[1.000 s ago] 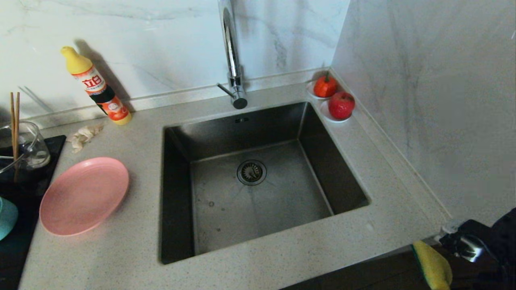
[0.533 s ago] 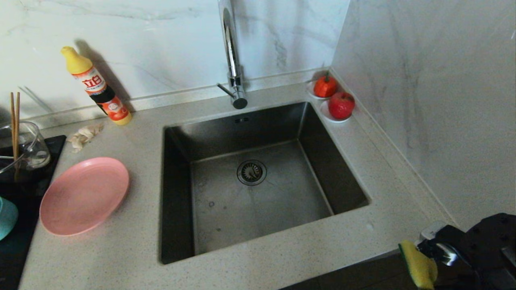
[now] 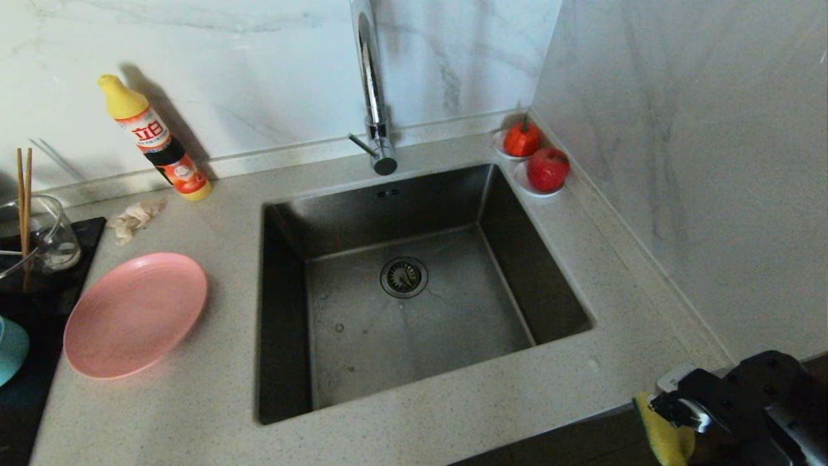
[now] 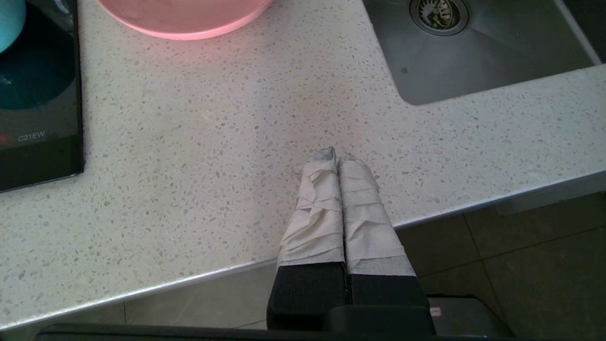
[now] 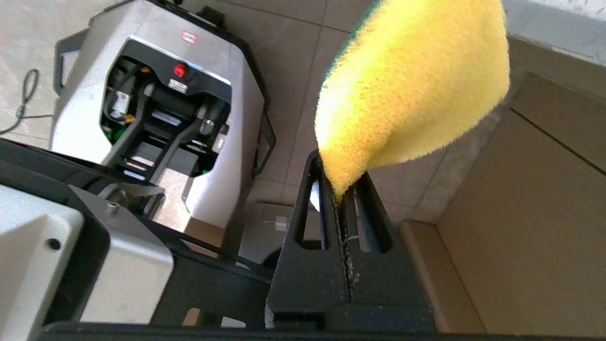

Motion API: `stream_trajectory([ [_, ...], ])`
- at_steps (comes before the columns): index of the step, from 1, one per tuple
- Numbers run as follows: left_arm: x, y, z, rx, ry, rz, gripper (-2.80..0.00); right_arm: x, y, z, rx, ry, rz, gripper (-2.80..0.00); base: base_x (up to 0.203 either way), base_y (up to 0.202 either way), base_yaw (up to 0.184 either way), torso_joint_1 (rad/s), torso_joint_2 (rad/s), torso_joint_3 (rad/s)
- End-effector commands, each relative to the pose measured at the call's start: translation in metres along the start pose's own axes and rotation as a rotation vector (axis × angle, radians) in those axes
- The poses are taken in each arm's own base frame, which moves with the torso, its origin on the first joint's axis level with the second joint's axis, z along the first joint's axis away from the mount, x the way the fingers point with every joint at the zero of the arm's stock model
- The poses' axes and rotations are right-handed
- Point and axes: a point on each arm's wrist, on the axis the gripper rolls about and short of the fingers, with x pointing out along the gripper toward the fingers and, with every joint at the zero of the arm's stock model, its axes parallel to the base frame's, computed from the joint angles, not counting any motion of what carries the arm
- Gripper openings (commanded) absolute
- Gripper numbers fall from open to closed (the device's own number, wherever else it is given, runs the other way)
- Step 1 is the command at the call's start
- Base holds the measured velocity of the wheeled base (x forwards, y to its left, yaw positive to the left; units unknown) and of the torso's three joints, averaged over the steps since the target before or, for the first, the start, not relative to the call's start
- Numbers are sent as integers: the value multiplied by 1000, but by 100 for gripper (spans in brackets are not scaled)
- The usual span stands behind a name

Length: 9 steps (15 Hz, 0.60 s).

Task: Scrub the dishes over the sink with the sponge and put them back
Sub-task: Put down the sponge

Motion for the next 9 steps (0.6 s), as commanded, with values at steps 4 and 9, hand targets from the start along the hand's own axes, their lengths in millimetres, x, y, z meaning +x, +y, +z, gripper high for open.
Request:
stream_trajectory([
  [4,0,0,0,0,1,0,-280,7,4,6,2,-23,-9,-280,0,0,0,0,0,0],
  [9,0,0,0,0,1,-1,-280,18,4,6,-50,5,-108,-280,0,0,0,0,0,0],
])
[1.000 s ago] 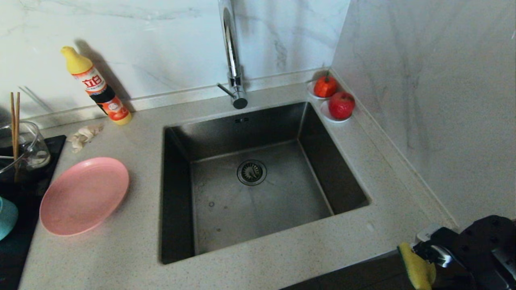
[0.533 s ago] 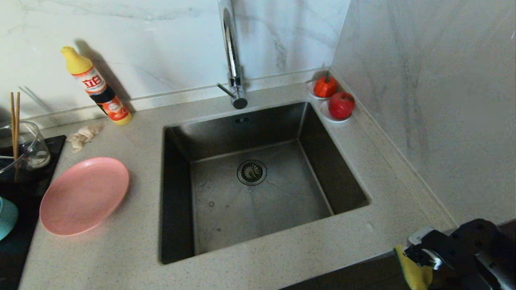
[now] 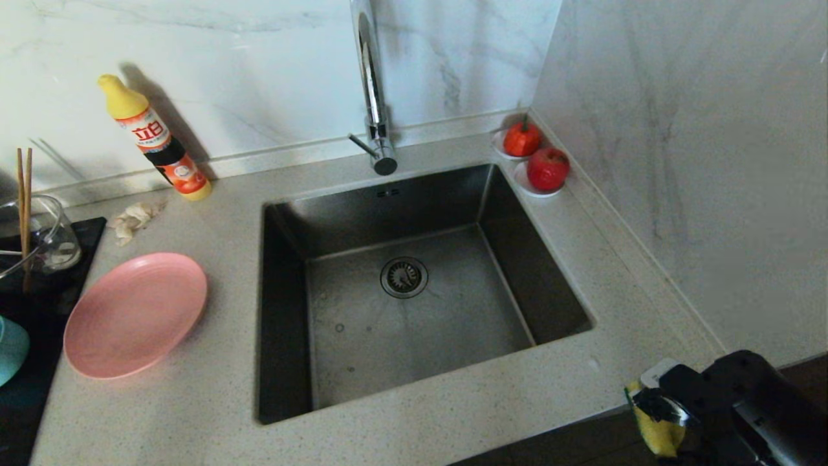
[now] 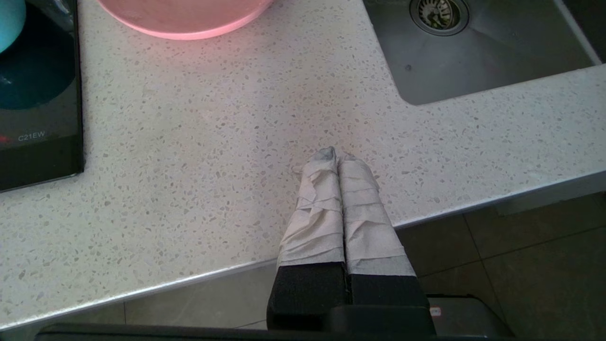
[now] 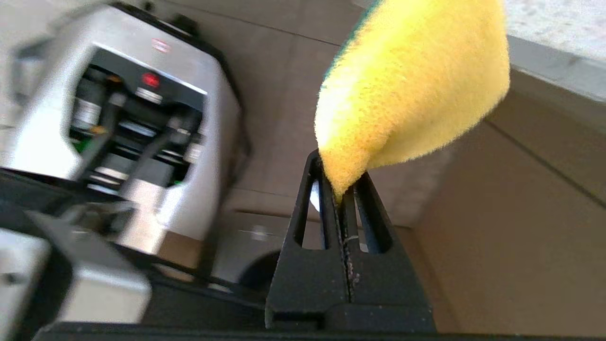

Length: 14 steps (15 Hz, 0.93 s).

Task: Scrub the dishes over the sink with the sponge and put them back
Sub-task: Put down the sponge

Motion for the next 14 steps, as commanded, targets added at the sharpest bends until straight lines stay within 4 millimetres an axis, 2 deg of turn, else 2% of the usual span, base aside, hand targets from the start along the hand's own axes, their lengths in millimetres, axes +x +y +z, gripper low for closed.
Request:
stream_trajectory([
  [1,0,0,0,0,-1,-2,-280,9,-2,1,-15,27,-47,-280,0,0,0,0,0,0],
  [6,0,0,0,0,0,1,-280,32,-1,11,-50,-9,-127,-280,0,0,0,0,0,0],
  [11,0,0,0,0,0,1,-280,63,-23,18,-60,-26,-217,-280,0,0,0,0,0,0],
  [14,0,0,0,0,-1,0,-280,65,-28,25,-74,-62,-231,-280,0,0,0,0,0,0],
])
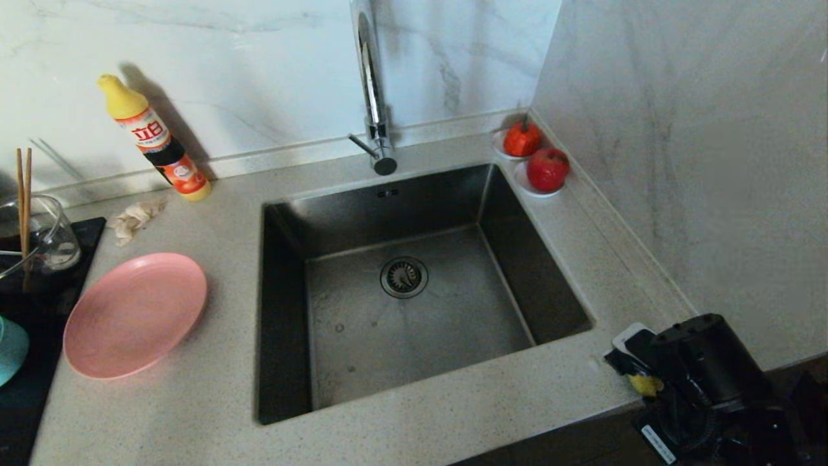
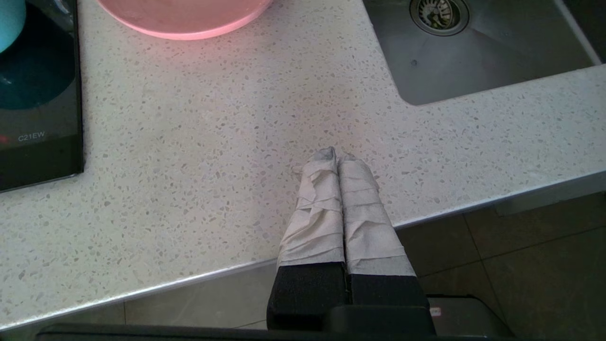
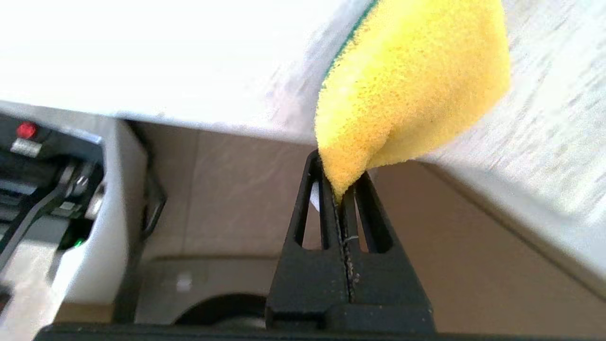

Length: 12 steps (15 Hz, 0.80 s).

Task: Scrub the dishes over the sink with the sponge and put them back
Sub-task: Put down the sponge

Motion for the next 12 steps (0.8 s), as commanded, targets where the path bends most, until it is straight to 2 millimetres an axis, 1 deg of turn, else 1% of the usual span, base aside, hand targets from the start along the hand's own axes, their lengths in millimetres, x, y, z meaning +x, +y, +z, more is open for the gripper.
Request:
stream_trajectory([
  [1,0,0,0,0,-2,-1,-280,5,0,2,-8,9,-7,-280,0,0,0,0,0,0],
  [4,0,0,0,0,-1,1,-280,7,0,9,-17,-1,-12,-280,0,0,0,0,0,0],
  [7,0,0,0,0,-1,-1,-280,3,-4,23,-24,-47,-23,-280,0,0,0,0,0,0],
  [9,0,0,0,0,-1,-1,-280,4,-4,25,-46,-49,-24,-280,0,0,0,0,0,0],
  [12,0,0,0,0,0,1,-280,11,-1,29,-40,-69,-30,-280,0,0,0,0,0,0],
])
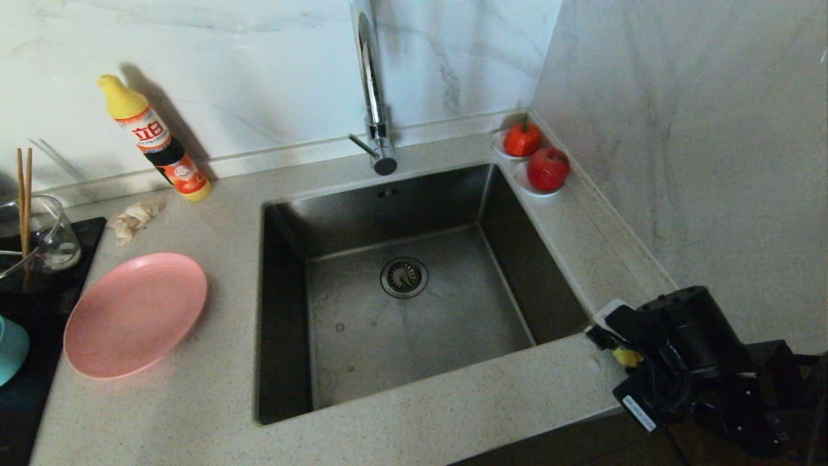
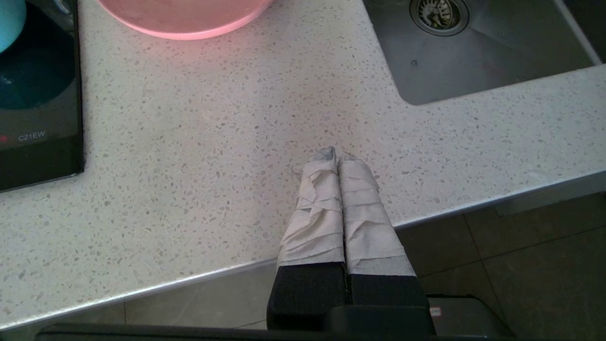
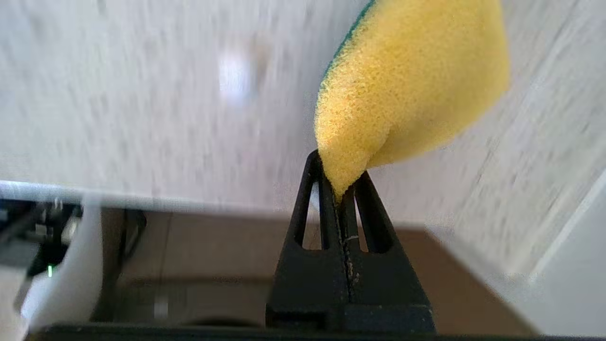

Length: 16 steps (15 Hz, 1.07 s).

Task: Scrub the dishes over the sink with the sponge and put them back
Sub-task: Put down the sponge

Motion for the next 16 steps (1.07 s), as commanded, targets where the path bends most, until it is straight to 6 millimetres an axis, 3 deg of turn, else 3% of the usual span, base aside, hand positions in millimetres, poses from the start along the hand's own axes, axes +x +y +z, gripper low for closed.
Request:
stream_trajectory([
  [1,0,0,0,0,-2,0,-280,6,3,2,0,-4,-7,-280,0,0,0,0,0,0],
  [16,0,0,0,0,-2,0,-280,12,-8,6,-22,-42,-54,-280,0,0,0,0,0,0],
])
